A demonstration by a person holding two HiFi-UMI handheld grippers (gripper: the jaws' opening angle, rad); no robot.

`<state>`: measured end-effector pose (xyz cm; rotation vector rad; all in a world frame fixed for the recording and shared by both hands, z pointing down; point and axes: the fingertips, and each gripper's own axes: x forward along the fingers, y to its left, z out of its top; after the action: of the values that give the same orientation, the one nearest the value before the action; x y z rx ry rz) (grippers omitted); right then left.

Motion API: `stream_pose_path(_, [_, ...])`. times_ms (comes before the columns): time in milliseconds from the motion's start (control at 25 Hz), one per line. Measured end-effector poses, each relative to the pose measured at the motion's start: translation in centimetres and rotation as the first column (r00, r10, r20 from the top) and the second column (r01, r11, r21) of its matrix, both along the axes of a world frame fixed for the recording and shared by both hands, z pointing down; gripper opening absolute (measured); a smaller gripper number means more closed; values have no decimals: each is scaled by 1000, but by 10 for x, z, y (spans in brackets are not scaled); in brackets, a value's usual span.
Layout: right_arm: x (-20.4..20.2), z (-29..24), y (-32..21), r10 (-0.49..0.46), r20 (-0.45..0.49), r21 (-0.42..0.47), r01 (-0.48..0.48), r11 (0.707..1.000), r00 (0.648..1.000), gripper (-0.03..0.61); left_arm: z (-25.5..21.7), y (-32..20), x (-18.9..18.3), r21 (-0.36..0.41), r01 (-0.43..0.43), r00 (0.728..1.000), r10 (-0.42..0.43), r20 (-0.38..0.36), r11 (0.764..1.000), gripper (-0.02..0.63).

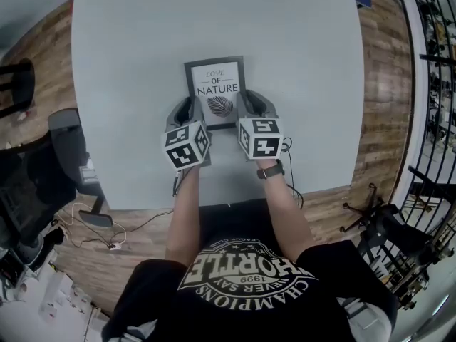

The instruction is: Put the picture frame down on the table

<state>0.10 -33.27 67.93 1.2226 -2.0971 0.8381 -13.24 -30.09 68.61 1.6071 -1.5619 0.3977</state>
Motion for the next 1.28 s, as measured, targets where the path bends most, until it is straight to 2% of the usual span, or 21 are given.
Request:
stream_pose_path(320, [3, 14, 1, 8, -12, -29, -8, 1000, 1000, 67, 13, -1, 3, -41, -22, 1000, 21, -10, 999, 67])
stream_pose_path(640, [3, 20, -3, 10, 3, -17, -10, 1000, 1000, 71, 19, -6, 4, -38, -43, 998, 42, -37, 998, 67])
stream_pose_path(800, [4, 21, -4, -17, -9, -18, 16, 1000, 1000, 74, 20, -6, 8, -28, -65, 998, 64, -25, 998, 69])
stream_pose_path(880, [5, 16, -6, -20, -20, 2, 20, 1000, 1000, 74, 16, -7, 7, -12, -66, 998, 66, -22, 998, 69])
stream_pose_path(1040, [12, -14, -13, 23, 1, 80, -23, 997, 1000, 72, -14, -11, 1, 64, -17, 999, 19, -31, 998, 69])
stream_pose_path(1280, [9, -59, -3, 20, 49, 165, -28, 986, 999, 72, -61, -6, -2, 163, -22, 1000, 25, -18, 986, 69])
